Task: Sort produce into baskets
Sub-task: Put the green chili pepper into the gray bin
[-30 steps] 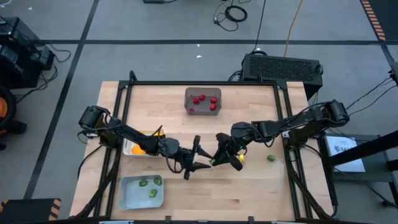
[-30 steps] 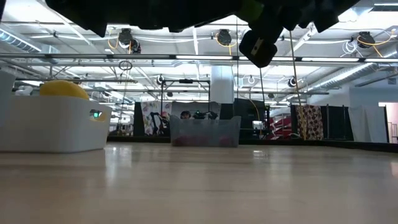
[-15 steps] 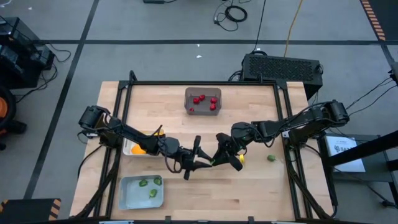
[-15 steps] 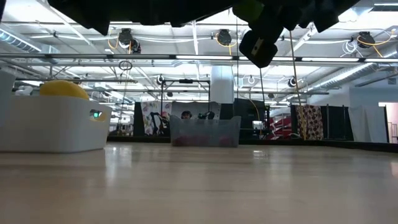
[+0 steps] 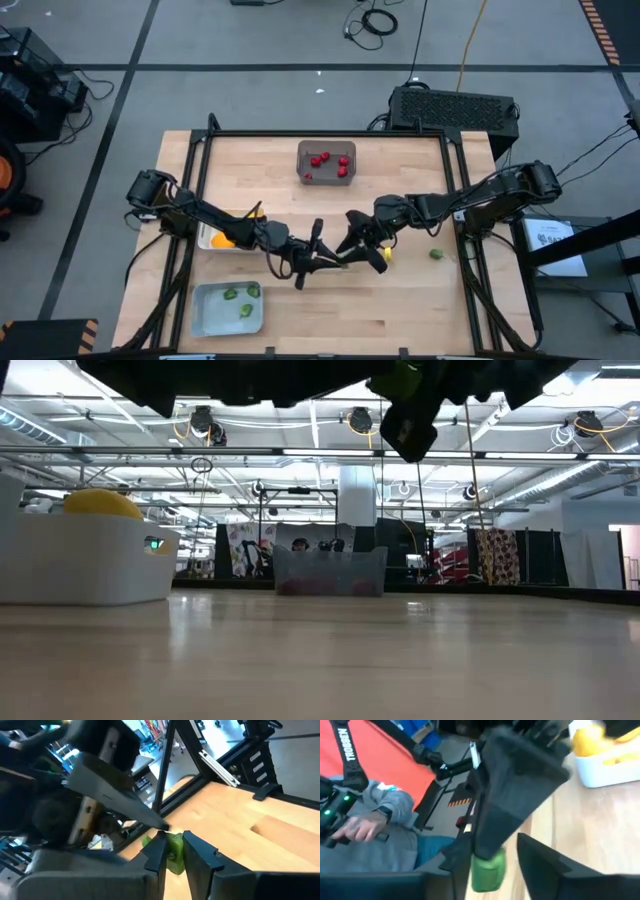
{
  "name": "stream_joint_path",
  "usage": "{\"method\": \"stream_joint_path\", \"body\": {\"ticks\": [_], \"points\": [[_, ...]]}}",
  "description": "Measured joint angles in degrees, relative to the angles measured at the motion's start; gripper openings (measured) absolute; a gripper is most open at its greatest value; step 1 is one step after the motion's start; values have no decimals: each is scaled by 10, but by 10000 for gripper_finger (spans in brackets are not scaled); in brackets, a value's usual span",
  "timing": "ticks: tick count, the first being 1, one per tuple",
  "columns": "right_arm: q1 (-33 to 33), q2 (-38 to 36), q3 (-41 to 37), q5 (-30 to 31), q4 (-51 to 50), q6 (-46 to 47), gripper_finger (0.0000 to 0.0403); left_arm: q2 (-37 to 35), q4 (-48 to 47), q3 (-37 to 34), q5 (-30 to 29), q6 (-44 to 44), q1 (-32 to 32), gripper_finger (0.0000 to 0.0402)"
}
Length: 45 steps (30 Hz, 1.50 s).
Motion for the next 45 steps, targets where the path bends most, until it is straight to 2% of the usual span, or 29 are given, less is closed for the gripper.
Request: {"method": "stream_joint_path", "body": {"ticks": [6,9,15,18,23,26,29,32,36,41,45], "points": [[1,-6,0,-4,-16,-2,216,0,-22,0,-1,-9,-6,57],[0,-7,0,-4,-36,-6,242,-13,-63,0,-1,-31,-23,57],[2,-9,0,-4,-63,-42,266,-99,-256,0,-1,-99,-73,57],[2,-9,0,-4,-63,-55,267,-161,-371,0,-1,-198,-103,56],[2,-9,0,-3,-71,-77,267,-248,-546,0,-1,-442,-163,56],[2,-7,0,-2,-74,-105,267,-278,-645,0,15,-591,-214,56],[2,-7,0,-1,-73,-128,267,-291,-720,0,8,-678,-257,56],[2,-7,0,12,-74,-136,267,-290,-752,-2,-20,-728,-284,56],[2,-7,0,25,-74,-136,267,-281,-760,-4,-17,-766,-298,56],[2,-7,0,25,-79,-136,267,-276,-762,-4,-8,-768,-301,57],[2,-7,0,25,-85,-136,267,-277,-775,-4,-9,-770,-300,77]]}}
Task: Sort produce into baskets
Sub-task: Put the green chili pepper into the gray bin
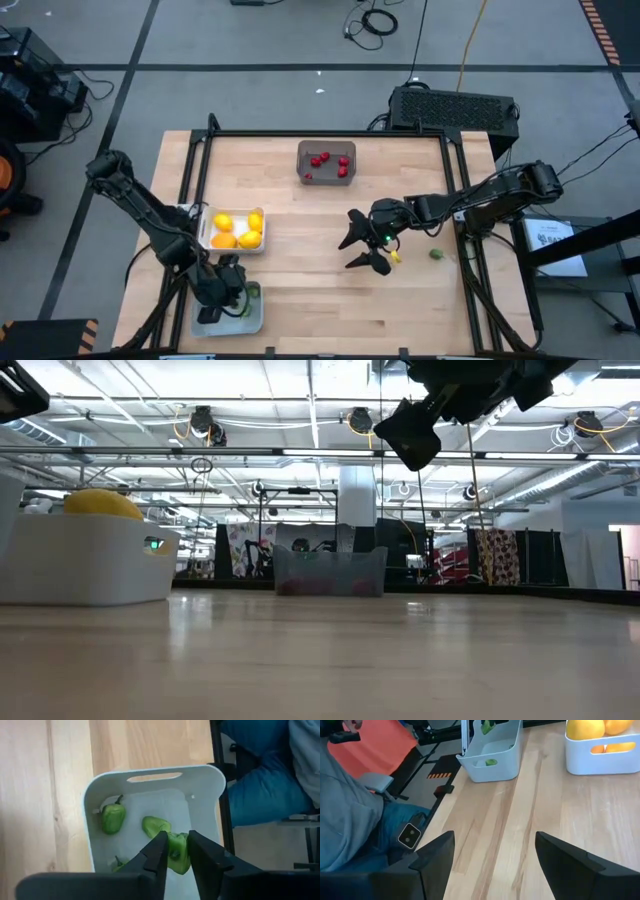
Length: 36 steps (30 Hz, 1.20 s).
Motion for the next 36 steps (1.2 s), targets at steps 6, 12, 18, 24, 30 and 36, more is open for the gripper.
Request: {"method": "stream_joint_path", "body": {"ticks": [6,12,18,24,30,36], "points": [[0,0,0,0,-1,1,267,0,-8,0,-19,-29,0,130],[0,0,0,0,-16,4,267,0,-10,0,-24,-15,4,164],[0,0,0,-1,-69,28,267,0,21,0,-148,133,27,166],[0,0,0,-8,-156,42,267,0,149,0,-243,382,86,166],[0,0,0,-32,-329,118,267,22,266,0,-248,521,166,166],[-1,0,0,-29,-533,176,267,90,367,0,-188,596,245,166]]}}
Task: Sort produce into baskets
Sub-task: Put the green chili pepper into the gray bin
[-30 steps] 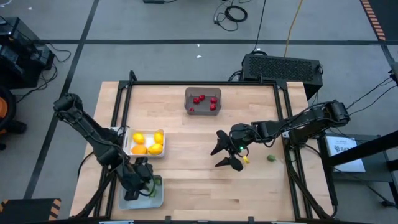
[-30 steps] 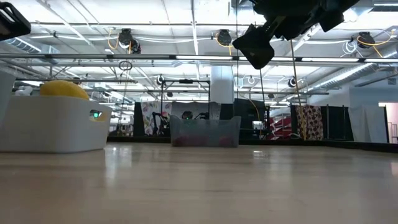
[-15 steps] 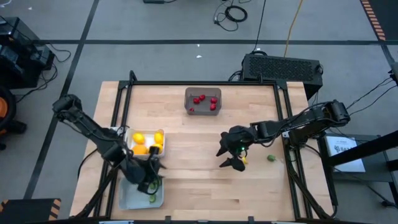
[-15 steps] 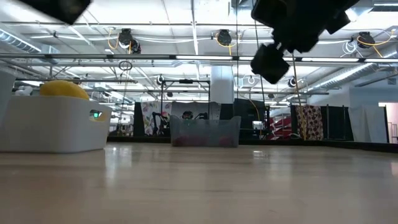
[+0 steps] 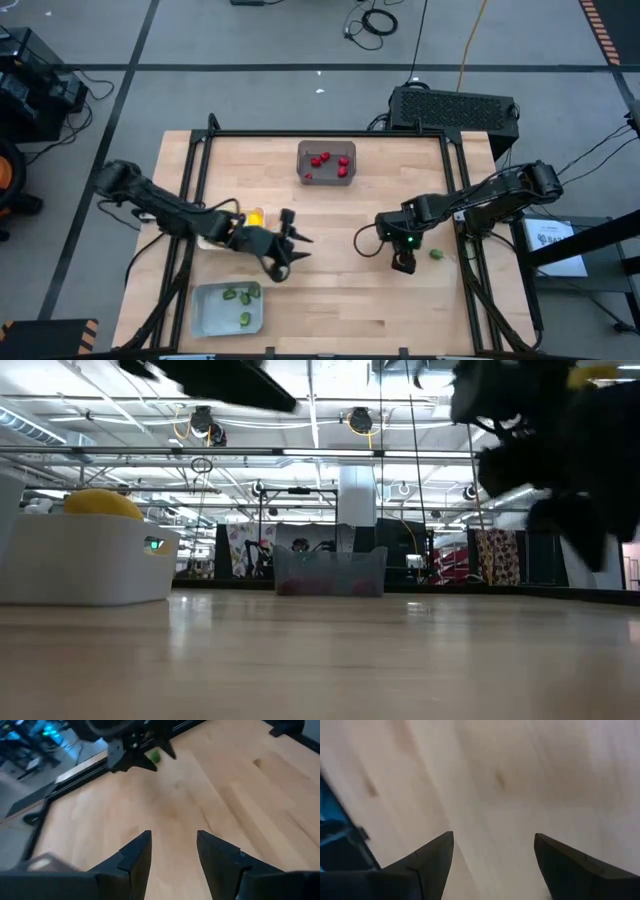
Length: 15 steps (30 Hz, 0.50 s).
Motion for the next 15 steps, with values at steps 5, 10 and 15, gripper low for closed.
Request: {"method": "stream_joint_path", "body": {"ticks": [5,10,15], "points": [[-3,0,0,7,-113,106,267,70,92,0,135,10,51,166],[1,0,0,74,-197,141,267,119,137,0,190,10,76,166],[0,0,-21,91,-215,138,267,130,152,0,194,7,82,166]]}}
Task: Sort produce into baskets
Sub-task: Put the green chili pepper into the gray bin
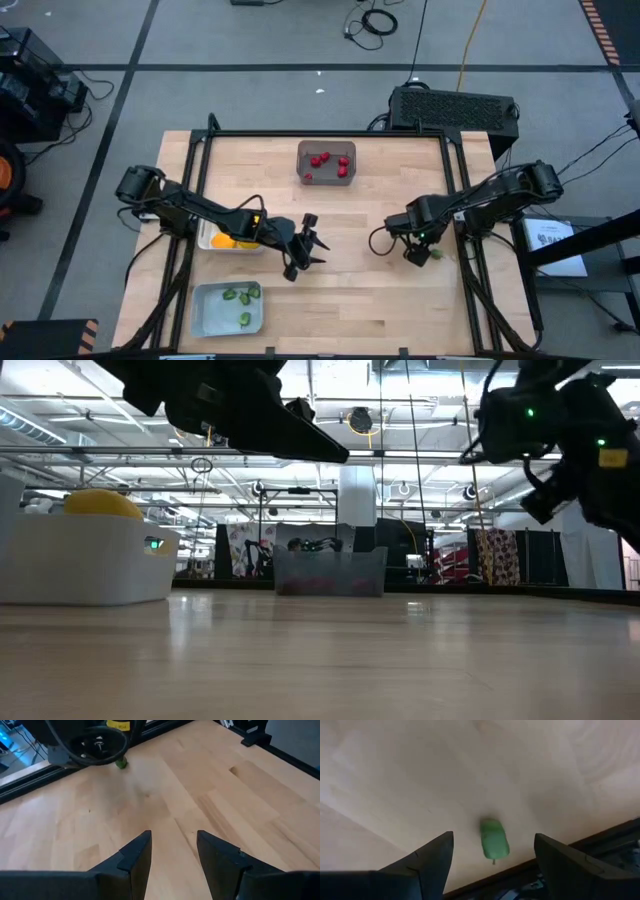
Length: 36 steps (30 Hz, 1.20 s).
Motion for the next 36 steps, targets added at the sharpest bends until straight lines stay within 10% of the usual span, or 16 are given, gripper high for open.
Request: {"method": "stream_joint_path", "body": {"ticks": [17,36], "points": [[-1,0,-118,-51,89,-30,256,0,20,0,1,-1,0,166],[0,0,-95,-86,112,-31,78,-75,-105,0,-33,-11,-1,166]]}}
